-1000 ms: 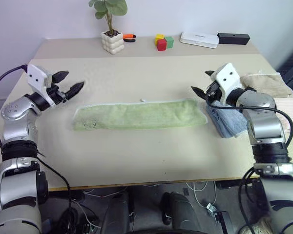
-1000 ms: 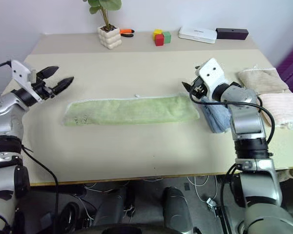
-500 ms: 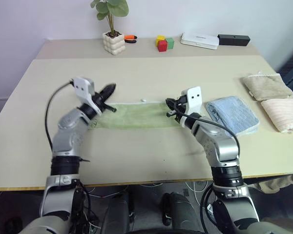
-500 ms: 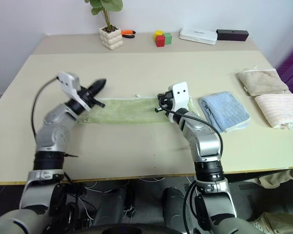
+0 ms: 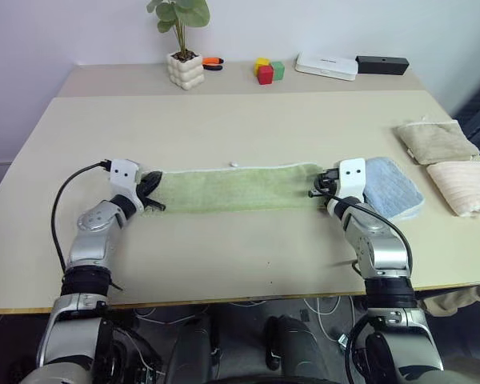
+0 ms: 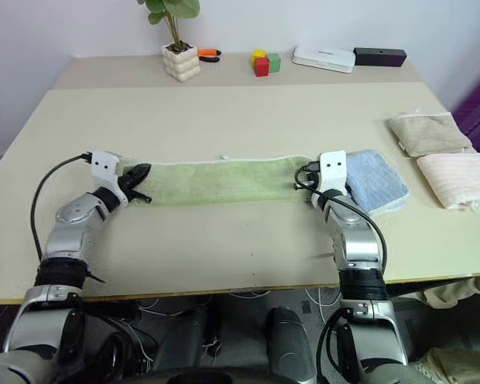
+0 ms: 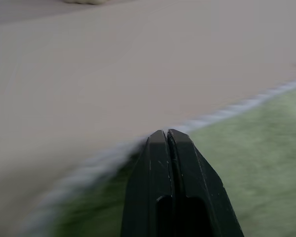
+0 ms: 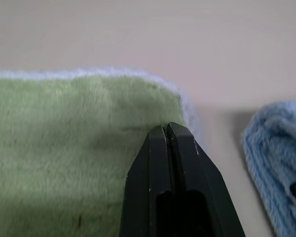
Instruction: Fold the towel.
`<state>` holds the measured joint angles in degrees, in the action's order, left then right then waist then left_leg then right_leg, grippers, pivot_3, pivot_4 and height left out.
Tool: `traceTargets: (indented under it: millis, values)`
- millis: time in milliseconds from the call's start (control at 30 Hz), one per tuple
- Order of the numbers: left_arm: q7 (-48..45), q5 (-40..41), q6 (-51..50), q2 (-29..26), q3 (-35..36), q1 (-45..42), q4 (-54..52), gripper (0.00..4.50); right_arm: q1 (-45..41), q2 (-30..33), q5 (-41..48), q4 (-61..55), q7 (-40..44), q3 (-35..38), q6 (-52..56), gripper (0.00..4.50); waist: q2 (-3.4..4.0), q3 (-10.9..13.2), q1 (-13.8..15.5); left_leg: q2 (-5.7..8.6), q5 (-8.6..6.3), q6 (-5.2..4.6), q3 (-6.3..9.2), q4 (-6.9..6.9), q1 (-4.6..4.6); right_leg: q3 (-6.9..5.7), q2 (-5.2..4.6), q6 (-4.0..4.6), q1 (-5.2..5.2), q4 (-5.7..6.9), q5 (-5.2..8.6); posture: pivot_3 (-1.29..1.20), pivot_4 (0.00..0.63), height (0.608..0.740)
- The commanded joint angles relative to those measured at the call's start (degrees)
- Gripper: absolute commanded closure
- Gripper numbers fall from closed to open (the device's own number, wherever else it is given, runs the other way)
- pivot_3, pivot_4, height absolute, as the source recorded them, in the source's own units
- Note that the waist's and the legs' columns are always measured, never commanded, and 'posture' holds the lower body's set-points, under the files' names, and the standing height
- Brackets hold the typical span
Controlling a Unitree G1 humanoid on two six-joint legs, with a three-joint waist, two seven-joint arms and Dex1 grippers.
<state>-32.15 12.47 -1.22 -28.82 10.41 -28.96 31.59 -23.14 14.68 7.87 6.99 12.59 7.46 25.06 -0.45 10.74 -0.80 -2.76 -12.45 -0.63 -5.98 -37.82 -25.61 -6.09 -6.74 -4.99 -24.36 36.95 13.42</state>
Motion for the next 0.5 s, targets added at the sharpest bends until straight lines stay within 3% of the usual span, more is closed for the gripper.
traceTargets:
  millis: [33,167,300,367,500]
  values:
    - [-1.34,1.51,0.6,-1.36,2.01,-1.23,-0.92,4.24,-0.5,0.46,3.31,-6.16,2.45,1.14,0.14,3.65,0.0,0.0,0.15,0.0,0.0,-0.01,0.0,0.0,0.0,0.0,-0.02,0.0,0.0,0.0,0.0,0.0,0.15,0.74]
    - [-1.89,-0.06,2.36,-2.43,1.69,-0.81,-0.8,2.81,2.54,2.83,6.6,-13.81,5.25,3.39,1.54,1.84,0.0,0.0,0.35,0.0,-0.01,-0.01,0.01,0.0,-0.02,0.0,-0.03,-0.01,0.0,-0.01,0.0,0.0,0.15,0.74]
    - [-6.17,2.18,2.68,-3.2,2.31,-0.18,-2.86,0.87,8.68,3.99,17.07,-23.95,6.8,9.89,10.47,0.0,0.0,0.0,0.53,0.01,-0.05,-0.06,0.02,0.01,-0.06,-0.01,-0.05,-0.03,0.01,-0.09,0.01,0.0,0.15,0.74]
    - [-9.53,3.37,3.26,-3.77,2.39,-0.04,-3.56,0.06,10.89,2.68,26.43,-28.96,5.77,14.24,17.53,0.0,0.0,0.0,0.33,-0.02,-0.05,-0.06,0.03,0.01,-0.06,-0.01,-0.05,-0.02,0.01,-0.08,0.01,0.0,0.15,0.74]
    - [-18.4,7.59,2.03,-4.4,2.19,-0.03,-6.83,0.06,13.66,0.17,44.68,-33.7,1.13,20.05,30.22,0.0,0.0,0.0,0.13,-0.12,-0.05,-0.06,0.12,0.02,-0.01,-0.01,-0.04,0.0,0.0,-0.06,0.0,0.0,0.15,0.74]
